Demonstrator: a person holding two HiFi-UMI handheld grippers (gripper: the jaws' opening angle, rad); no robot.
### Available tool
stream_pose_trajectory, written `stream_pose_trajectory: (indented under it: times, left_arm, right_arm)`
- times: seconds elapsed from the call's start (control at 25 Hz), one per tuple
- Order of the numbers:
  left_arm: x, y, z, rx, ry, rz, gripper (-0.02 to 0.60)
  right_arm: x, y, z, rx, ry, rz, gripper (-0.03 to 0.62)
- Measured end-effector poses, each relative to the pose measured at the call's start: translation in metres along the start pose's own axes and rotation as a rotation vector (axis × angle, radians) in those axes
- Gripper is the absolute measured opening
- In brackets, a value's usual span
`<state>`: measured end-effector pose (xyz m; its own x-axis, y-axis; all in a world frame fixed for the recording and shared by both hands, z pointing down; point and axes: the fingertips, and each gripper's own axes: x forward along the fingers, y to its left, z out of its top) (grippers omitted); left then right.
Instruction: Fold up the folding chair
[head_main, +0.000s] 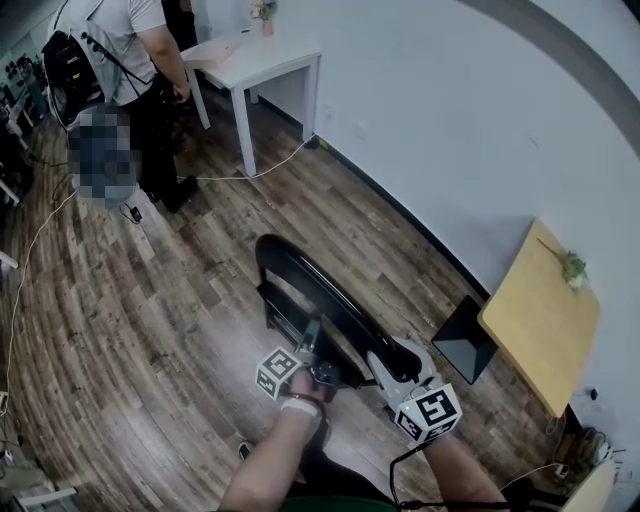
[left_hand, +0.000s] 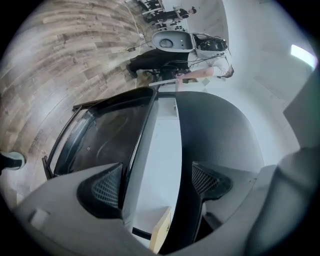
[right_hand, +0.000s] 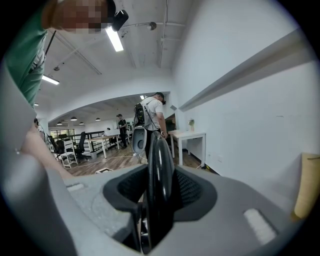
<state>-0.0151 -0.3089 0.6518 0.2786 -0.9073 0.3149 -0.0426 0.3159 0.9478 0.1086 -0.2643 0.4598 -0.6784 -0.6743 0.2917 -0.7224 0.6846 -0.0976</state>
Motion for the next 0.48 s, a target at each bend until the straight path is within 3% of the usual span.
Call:
stream_pose_trajectory:
  times: [0.24, 0.48]
  left_arm:
    - [-0.026, -0.005, -0.007, 0.275, 0.187, -0.016, 0.417]
    - [-0.082, -0.035, 0.019, 0.455, 0.204, -0.045, 0.414]
  right_arm:
    - [-0.002, 0.015, -0.004, 0.010, 0.002, 0.028, 0.147]
    - [-0.002, 0.003, -0.003, -0.003, 0.002, -0.009, 0.149]
